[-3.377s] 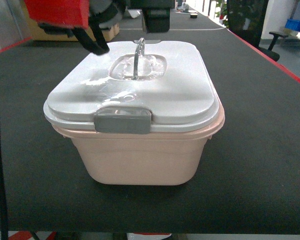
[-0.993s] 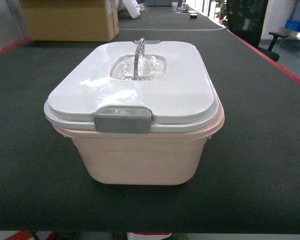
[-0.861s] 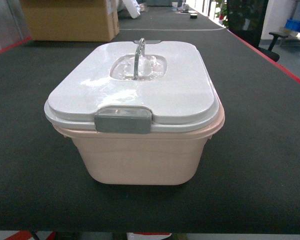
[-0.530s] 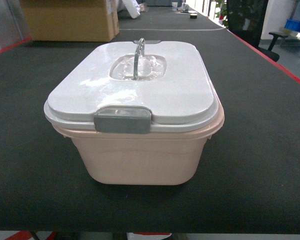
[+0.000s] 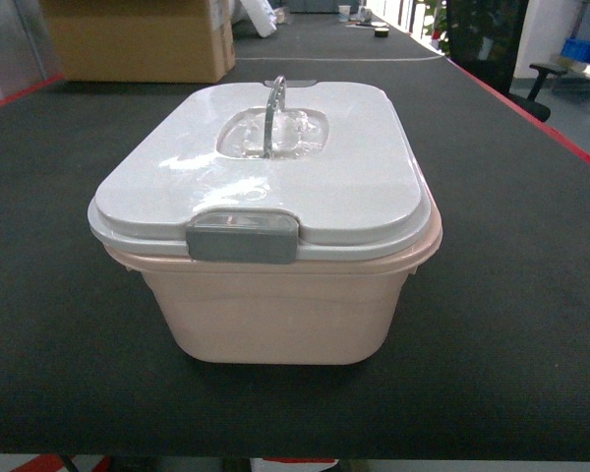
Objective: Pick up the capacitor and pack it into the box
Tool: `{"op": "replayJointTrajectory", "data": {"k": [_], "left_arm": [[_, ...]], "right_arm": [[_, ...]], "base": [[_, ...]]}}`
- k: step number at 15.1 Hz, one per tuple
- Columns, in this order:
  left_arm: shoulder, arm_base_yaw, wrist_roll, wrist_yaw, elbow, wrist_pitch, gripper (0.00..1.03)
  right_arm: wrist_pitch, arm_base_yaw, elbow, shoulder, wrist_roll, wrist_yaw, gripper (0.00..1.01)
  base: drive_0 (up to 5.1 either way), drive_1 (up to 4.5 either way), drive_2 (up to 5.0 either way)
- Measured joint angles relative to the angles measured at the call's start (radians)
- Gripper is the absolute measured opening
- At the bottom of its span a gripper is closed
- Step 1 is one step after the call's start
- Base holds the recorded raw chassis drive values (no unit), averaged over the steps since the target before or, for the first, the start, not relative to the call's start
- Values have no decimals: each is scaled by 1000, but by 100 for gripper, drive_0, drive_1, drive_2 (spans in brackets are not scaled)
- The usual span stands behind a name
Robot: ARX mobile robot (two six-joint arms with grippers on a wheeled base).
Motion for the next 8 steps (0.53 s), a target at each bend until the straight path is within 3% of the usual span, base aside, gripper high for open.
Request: {"op": "replayJointTrajectory", "data": {"k": [8], "left_arm": [[0, 0, 1, 0, 0, 0, 99]], "right_arm": [[0, 0, 0, 0, 0, 0, 98]], "base": [[0, 0, 0]]}}
